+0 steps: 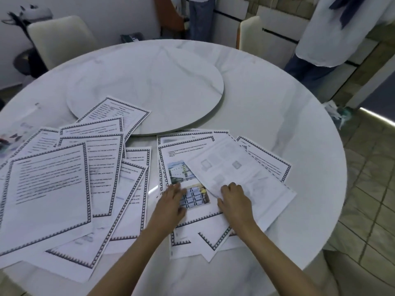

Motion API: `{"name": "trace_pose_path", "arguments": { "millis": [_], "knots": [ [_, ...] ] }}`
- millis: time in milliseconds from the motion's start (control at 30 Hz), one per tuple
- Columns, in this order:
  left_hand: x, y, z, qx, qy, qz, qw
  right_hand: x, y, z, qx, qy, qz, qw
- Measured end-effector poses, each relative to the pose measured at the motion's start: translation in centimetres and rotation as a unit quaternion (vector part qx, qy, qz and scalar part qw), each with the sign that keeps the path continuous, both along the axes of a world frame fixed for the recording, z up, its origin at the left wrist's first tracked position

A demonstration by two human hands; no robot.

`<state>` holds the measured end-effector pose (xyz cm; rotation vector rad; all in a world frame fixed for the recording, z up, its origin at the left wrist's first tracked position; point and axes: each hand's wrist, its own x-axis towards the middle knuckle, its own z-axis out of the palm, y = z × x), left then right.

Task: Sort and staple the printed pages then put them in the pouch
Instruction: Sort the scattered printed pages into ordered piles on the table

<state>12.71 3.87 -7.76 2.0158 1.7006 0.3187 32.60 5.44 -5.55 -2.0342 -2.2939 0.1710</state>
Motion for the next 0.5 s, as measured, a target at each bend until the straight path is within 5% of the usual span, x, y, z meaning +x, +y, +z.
{"name": "trace_pose_path", "arguments": {
  "millis": [267, 500],
  "knots": [
    [0.7, 0.1, 1.0, -0.016, 0.004, 0.039, 0.999, 2.5, 1.2, 3.4, 0.076, 0.097, 0.042, 0.991],
    [3.0, -0.2, 2.9, -0.009, -0.146, 0.123, 0.982, 3.6, 1.5, 10.6, 0.036, 0.336, 0.058, 0.939]
  ]
}}
